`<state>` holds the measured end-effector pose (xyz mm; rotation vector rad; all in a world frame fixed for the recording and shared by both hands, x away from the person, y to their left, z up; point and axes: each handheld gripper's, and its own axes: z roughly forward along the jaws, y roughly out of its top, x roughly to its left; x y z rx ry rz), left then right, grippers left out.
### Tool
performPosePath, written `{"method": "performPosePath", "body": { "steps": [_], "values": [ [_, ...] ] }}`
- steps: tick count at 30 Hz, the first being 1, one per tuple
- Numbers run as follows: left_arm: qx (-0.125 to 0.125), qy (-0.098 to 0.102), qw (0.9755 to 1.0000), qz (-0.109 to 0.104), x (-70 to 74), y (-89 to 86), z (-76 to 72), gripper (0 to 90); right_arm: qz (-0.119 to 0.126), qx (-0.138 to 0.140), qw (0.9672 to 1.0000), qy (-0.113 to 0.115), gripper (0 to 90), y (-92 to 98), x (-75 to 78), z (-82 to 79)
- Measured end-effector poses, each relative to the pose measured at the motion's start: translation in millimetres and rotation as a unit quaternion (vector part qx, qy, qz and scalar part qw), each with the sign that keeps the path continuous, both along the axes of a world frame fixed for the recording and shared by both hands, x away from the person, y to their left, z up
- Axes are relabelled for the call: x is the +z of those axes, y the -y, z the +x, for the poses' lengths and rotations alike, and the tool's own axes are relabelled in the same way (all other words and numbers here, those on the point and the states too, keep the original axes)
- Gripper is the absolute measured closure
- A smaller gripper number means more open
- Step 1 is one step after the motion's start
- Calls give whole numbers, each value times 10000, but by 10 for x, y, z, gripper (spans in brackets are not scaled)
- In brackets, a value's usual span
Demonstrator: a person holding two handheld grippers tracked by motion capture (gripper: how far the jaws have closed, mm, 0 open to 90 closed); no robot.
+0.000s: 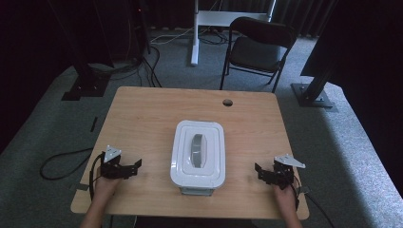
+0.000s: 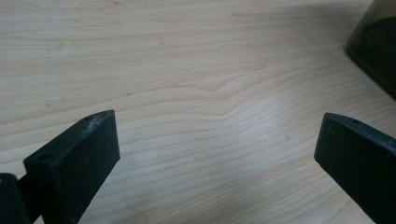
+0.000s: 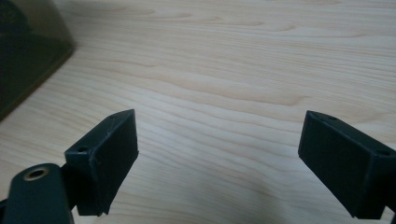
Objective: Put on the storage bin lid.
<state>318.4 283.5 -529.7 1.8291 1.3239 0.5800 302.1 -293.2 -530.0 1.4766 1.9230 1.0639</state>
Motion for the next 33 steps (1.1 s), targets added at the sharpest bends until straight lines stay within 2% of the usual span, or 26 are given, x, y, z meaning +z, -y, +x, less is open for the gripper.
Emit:
{"method": "performPosePath", "body": {
  "steps": [6, 7, 9, 10, 13, 15, 17, 18, 20, 27, 33],
  "values": [
    [194, -112, 9997, 14, -12, -71, 2, 6, -84, -285, 9996, 37, 113, 112, -17, -22],
    [242, -141, 9996, 6, -14, -85, 0, 6, -118, -416, 9991, 27, 113, 127, -25, -23],
    [306, -169, 9994, 24, -20, -114, 2, 6, -87, -444, 9990, 20, 113, 132, -30, -21],
    [380, -201, 9991, 52, -27, -138, 8, 6, -145, -558, 9983, -51, 113, 146, -47, -11],
    [508, -302, 9982, -63, -43, -202, 18, 6, -129, -647, 9978, -92, 113, 167, -62, -6],
    [566, -365, 9977, -11, -54, -232, 21, 6, -159, -805, 9963, -237, 113, 209, -88, 6],
    [587, -375, 9976, 0, -58, -242, 21, 6, -159, -805, 9963, -237, 113, 209, -88, 6],
    [682, -438, 9967, 64, -74, -266, 30, 6, -154, -835, 9960, -266, 113, 219, -96, 10],
    [744, -510, 9959, 62, -87, -282, 37, 6, -321, -1000, 9934, -453, 113, 247, -148, 30],
    [809, -683, 9942, 177, -146, -280, 57, 6, -421, -997, 9924, -587, 113, 218, -195, 56],
    [900, -764, 9922, 393, -156, -252, 73, 7, -456, -1007, 9917, -661, 113, 215, -202, 77]
  ]
}}
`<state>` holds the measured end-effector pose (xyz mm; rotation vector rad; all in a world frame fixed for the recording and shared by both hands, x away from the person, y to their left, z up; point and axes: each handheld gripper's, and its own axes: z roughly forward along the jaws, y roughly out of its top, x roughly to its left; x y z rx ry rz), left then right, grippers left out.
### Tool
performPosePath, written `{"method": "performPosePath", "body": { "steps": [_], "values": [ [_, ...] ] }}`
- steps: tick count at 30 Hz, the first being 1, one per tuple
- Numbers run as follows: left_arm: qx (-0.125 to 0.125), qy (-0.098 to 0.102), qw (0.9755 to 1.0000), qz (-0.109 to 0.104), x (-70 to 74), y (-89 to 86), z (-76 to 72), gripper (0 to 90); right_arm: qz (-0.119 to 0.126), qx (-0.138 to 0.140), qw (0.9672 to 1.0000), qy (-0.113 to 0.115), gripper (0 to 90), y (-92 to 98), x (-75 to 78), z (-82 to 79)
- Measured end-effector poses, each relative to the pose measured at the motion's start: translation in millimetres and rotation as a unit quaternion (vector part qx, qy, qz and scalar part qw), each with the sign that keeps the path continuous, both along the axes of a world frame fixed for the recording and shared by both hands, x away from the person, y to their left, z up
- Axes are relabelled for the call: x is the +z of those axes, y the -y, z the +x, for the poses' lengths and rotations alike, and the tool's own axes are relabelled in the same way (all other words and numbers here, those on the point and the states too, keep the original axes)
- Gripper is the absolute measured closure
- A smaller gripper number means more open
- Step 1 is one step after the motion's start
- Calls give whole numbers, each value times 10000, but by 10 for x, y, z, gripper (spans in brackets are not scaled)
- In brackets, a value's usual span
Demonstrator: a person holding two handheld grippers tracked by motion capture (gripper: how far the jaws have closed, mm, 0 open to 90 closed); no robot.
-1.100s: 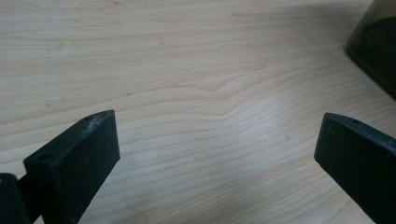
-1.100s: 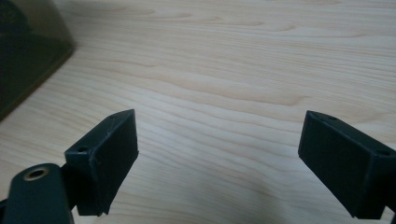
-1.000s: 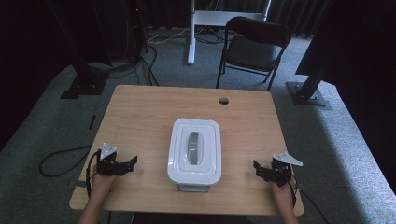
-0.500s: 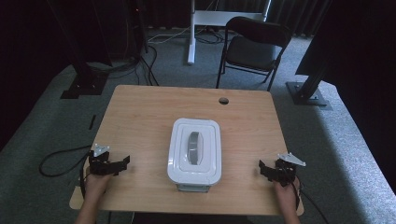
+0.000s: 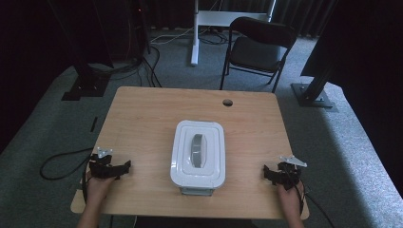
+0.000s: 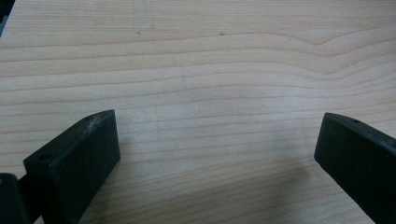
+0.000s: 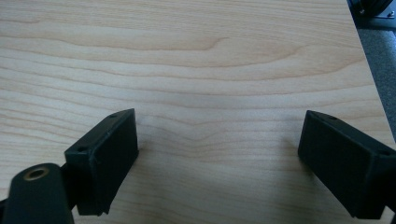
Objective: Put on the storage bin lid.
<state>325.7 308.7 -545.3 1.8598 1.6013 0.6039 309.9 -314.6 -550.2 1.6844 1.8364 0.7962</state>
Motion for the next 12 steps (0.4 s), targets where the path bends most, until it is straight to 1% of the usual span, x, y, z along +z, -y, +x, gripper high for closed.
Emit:
{"method": "performPosePath", "body": {
  "steps": [3, 7, 12],
  "values": [
    [-81, -66, 9995, 293, -5, 50, 6, 6, -3, -2, 10000, 4, 114, -1, -1, 2],
    [-93, -62, 9995, 289, -6, 56, 7, 6, 1, -13, 10000, 1, 114, -2, -1, 5],
    [11, -67, 9996, 292, -6, 75, 12, 6, 5, -109, 9999, -1, 113, -16, 0, 12]
  ]
}}
